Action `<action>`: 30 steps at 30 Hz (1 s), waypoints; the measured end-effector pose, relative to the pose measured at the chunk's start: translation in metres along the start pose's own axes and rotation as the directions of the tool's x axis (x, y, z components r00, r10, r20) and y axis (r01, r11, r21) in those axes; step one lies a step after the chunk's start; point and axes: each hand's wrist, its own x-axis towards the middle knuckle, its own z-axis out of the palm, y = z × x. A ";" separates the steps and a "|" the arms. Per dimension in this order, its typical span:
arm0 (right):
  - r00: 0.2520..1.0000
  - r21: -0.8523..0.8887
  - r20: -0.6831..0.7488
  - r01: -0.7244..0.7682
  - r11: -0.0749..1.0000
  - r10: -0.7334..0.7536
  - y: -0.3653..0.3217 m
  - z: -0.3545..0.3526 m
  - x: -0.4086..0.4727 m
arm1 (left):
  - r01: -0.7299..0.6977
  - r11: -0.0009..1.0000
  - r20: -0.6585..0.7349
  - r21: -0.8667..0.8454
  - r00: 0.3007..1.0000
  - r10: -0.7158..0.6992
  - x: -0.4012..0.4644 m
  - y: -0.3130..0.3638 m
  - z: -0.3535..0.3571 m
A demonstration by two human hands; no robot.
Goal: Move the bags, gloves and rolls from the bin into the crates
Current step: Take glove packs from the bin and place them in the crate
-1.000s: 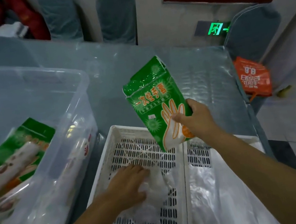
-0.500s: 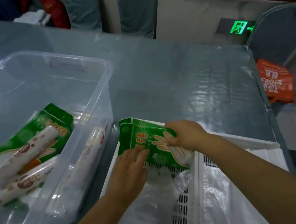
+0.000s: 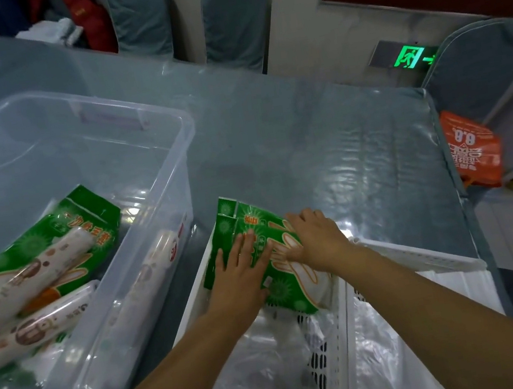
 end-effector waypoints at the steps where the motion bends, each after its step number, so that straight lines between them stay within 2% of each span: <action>1: 1.000 0.074 -0.002 0.004 0.997 -0.004 0.002 -0.001 0.001 | -0.006 1.000 -0.002 -0.002 1.000 0.006 -0.001 -0.001 0.001; 3: 1.000 0.140 0.012 0.007 0.990 -0.008 0.006 -0.002 0.002 | -0.026 1.000 -0.005 -0.006 1.000 0.026 -0.004 -0.004 0.004; 6: 0.999 -0.014 -0.022 0.030 0.999 -0.031 0.009 0.005 0.001 | -0.033 0.999 0.002 -0.031 0.999 0.033 -0.009 -0.006 0.007; 9: 0.993 -0.046 -0.101 0.058 0.997 -0.062 0.006 0.009 0.004 | -0.034 0.998 0.019 -0.053 0.999 0.035 -0.009 -0.006 0.008; 14: 0.991 -0.136 0.002 0.131 0.982 -0.132 0.014 0.009 0.015 | -0.060 0.998 0.032 -0.006 0.998 0.060 -0.014 -0.009 0.012; 17: 0.989 -0.172 -0.002 0.143 0.975 -0.145 0.018 0.007 0.017 | -0.038 0.999 0.021 -0.006 0.999 0.038 -0.016 -0.008 0.012; 18: 0.991 -0.130 -0.049 0.115 0.985 -0.122 0.019 0.005 0.016 | -0.030 0.999 0.020 -0.014 0.999 0.030 -0.015 -0.007 0.012; 21: 0.966 0.139 -0.253 -0.022 0.990 0.057 0.032 -0.002 0.011 | -0.023 0.999 0.015 -0.030 1.000 0.023 -0.014 -0.005 0.010; 23: 0.960 0.241 -0.248 -0.073 0.968 0.134 0.041 -0.003 0.005 | -0.023 0.999 0.007 -0.030 1.000 0.023 -0.015 -0.006 0.010; 26: 0.962 0.327 -0.228 -0.071 0.942 0.152 0.045 -0.001 -0.004 | -0.013 0.999 0.007 -0.036 1.000 0.013 -0.016 -0.005 0.011; 30: 0.951 0.355 -0.252 -0.080 0.932 0.178 0.043 0.004 -0.011 | 0.021 0.997 0.010 -0.076 1.000 -0.020 -0.013 -0.002 0.007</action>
